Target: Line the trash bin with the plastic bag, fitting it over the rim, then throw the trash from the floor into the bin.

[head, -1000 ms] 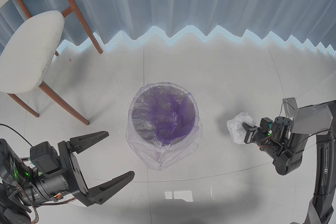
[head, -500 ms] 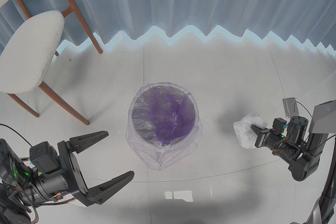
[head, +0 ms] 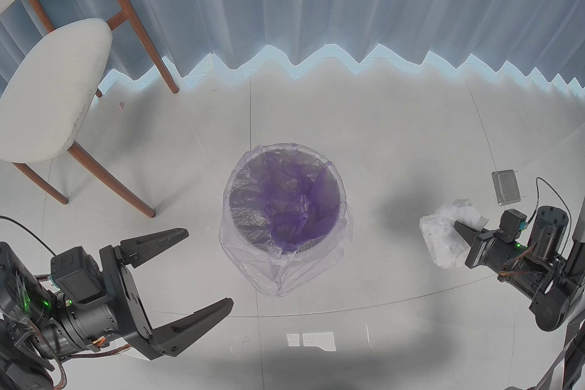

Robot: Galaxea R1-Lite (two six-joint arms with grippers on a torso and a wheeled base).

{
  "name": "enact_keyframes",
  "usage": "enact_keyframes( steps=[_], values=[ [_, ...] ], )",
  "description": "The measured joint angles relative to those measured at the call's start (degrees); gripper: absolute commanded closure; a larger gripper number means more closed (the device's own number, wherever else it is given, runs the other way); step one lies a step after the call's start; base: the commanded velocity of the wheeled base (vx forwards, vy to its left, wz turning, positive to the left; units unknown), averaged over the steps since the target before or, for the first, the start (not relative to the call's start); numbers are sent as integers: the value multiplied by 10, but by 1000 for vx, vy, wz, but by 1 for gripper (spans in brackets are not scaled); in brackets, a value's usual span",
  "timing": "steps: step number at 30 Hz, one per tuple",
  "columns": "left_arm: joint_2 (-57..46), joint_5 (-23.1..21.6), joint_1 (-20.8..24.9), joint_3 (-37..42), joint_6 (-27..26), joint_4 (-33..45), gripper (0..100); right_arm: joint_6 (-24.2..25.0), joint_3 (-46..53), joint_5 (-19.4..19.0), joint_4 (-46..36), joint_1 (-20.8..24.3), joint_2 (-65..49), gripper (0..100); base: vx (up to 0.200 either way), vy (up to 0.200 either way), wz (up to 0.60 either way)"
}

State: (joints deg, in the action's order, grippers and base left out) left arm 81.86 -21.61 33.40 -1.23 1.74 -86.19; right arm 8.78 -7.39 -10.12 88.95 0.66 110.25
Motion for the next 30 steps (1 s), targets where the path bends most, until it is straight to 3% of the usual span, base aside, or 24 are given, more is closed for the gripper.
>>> enact_keyframes(
  steps=[10, 30],
  values=[
    [0, 0, 0, 1, 0, 0, 0, 14, 41, -3, 0, 29, -59, 100, 0, 0, 0],
    [2, -4, 0, 2, -1, 0, 0, 18, 64, -2, 0, 148, -121, 100, 0, 0, 0]
  ],
)
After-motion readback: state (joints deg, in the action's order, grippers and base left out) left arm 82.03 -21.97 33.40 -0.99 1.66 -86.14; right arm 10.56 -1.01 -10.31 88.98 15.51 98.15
